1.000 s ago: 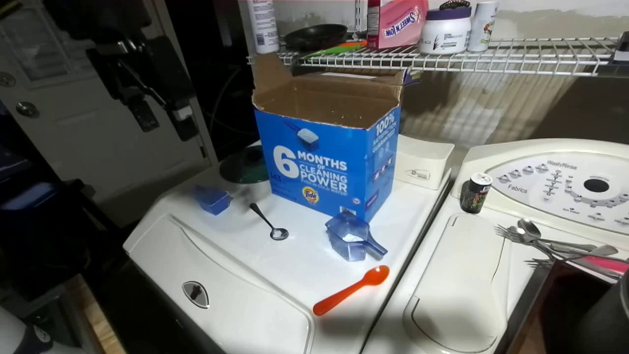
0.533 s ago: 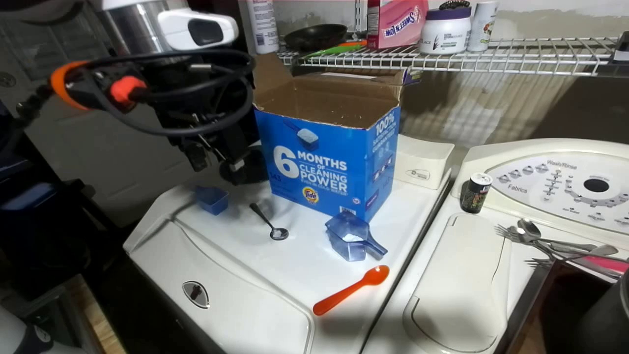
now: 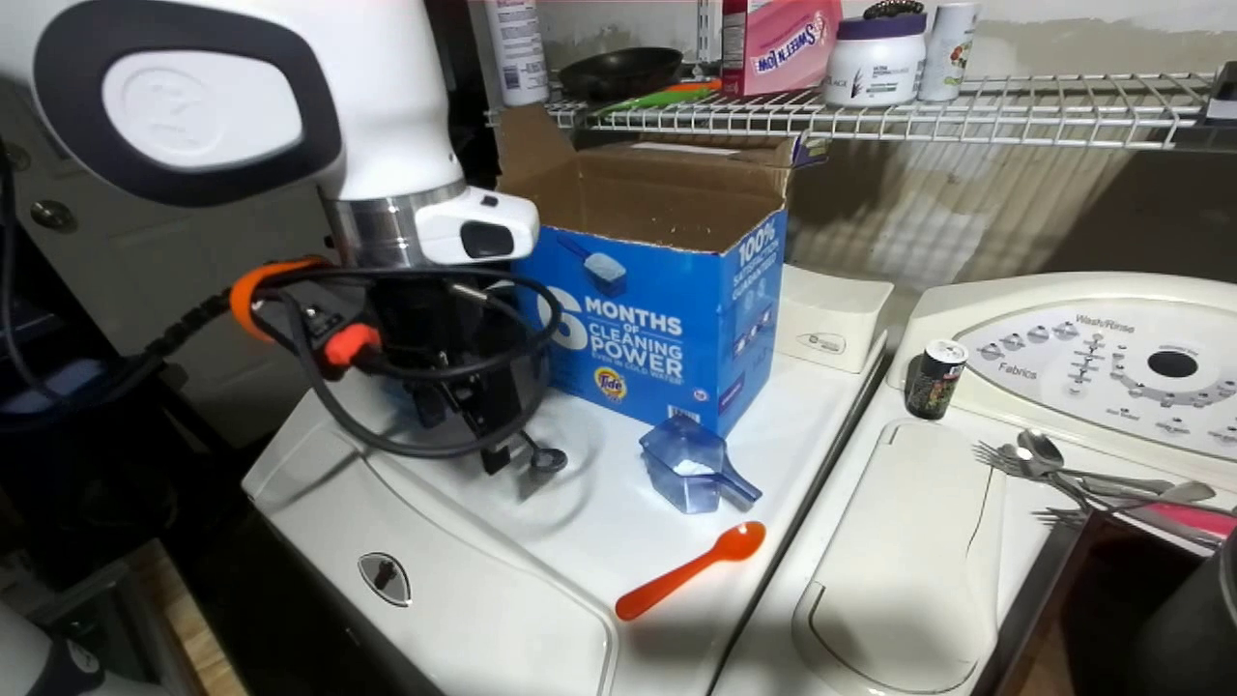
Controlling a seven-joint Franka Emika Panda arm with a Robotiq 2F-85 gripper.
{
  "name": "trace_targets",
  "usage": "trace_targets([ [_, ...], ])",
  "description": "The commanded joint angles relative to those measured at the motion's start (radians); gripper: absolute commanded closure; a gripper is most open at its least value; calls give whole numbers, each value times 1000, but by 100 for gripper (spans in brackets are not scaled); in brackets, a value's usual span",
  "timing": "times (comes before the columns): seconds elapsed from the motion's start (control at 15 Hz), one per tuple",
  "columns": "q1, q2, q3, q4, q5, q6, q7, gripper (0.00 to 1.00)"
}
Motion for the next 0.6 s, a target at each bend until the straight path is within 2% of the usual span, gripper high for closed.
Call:
trace_targets([
  [0.0,-50,95,9,14,-3,27,65,0],
  [0.07,-43,52,8,2,8,11,13,0],
  [0.27,-54,86,9,4,6,18,38,0],
  [0.53,-76,173,-26,45,37,46,42,0],
])
